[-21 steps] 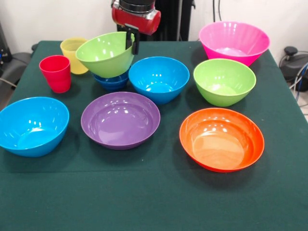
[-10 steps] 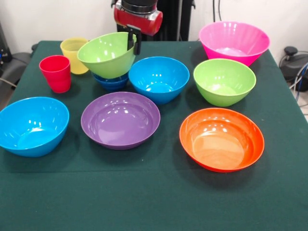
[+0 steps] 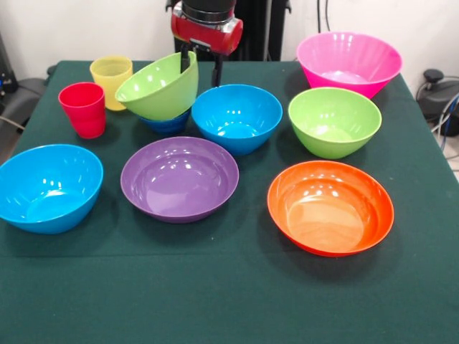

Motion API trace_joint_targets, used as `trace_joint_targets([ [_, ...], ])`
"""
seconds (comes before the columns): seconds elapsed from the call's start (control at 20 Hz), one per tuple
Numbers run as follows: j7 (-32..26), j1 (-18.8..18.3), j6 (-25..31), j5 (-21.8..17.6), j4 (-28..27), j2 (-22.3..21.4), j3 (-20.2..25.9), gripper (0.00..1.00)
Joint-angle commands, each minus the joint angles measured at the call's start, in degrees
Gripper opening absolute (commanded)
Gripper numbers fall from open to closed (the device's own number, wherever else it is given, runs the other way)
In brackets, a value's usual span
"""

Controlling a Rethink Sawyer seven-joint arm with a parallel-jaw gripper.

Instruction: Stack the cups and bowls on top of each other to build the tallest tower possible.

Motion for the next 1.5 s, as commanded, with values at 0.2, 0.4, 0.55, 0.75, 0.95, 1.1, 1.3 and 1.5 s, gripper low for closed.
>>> trace_joint_targets([
  [0.2, 0.5, 0.2, -3.2, -2.3, -2.9, 3.1, 1.4, 1.00],
  [0.4, 0.6, 0.4, -3.3, -2.4, -3.0, 3.2, 1.3, 1.00],
  [0.55, 0.6, 0.5, -3.2, -2.5, -3.3, 3.3, 1.2, 1.00],
  [0.75, 0.7, 0.7, -3.3, -2.6, -3.2, 3.3, 1.0, 1.00],
  [0.95, 0.4, 0.6, -2.8, -2.5, -3.1, 3.1, 1.2, 1.00],
  [1.1, 0.2, 0.6, -2.5, -2.5, -3.1, 3.1, 1.2, 0.00],
  [1.3, 0.4, 0.7, -2.8, -2.5, -3.1, 3.2, 1.2, 0.00],
  [1.5, 0.8, 0.7, -2.9, -2.3, -3.5, 3.6, 1.0, 0.00],
])
